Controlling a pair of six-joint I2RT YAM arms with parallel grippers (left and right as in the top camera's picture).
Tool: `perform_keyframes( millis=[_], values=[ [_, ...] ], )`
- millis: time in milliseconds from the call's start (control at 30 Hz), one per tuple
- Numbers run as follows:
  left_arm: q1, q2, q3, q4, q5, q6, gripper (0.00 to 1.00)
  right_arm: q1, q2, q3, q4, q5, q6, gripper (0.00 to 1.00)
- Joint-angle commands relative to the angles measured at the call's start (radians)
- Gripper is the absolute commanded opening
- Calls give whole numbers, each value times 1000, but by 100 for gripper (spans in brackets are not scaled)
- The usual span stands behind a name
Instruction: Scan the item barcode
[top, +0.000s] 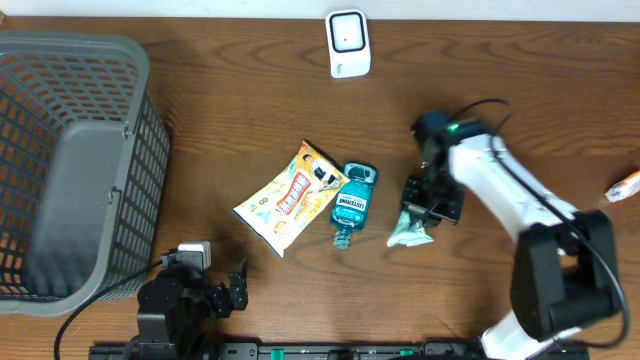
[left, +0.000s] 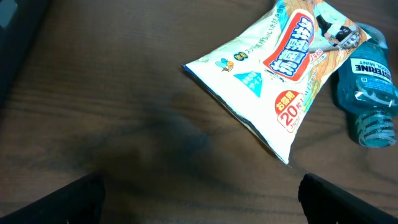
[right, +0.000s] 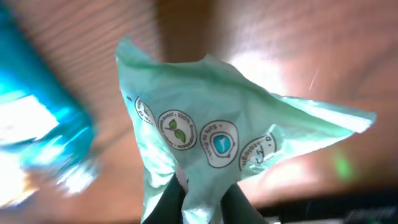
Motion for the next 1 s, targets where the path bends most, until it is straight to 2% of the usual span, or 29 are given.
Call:
perform_keyframes(
  millis=[0, 33, 67, 333, 500, 667, 733, 800, 867, 933, 967],
  values=[
    [0, -1, -2, -32, -10, -5, 99, -59, -81, 62, -105, -291, 10, 13],
    [0, -1, -2, -32, -10, -5, 99, -73, -91, 61, -143, -336, 11, 2],
    [0, -1, -2, -32, -10, -5, 99, -84, -97, 61, -169, -367, 11, 1],
    [0, -1, -2, -32, -10, -5, 99, -123, -102, 61, -382, -582, 11, 1],
    [0, -1, -2, -32, -10, -5, 99, -123, -101, 61, -378, -719, 12, 1],
    [0, -1, -2, -32, -10, -5, 99, -123, -101, 61, -331, -770, 42, 1],
    [0, -1, -2, -32, -10, -5, 99, -123, -101, 61, -257, -728, 69, 1],
    [0, -1, -2, -32, -10, -5, 99, -123, -101, 61, -147, -608, 74, 1],
    [0, -1, -2, -32, -10, -5, 99, -120, -101, 61, -69, -414, 62, 1],
    [0, -1, -2, -32, -10, -5, 99, -107, -101, 60, -46, -111, 77, 1],
    [0, -1, -2, -32, -10, -5, 99, -103, -101, 58, -43, -32, 101, 1]
  ],
)
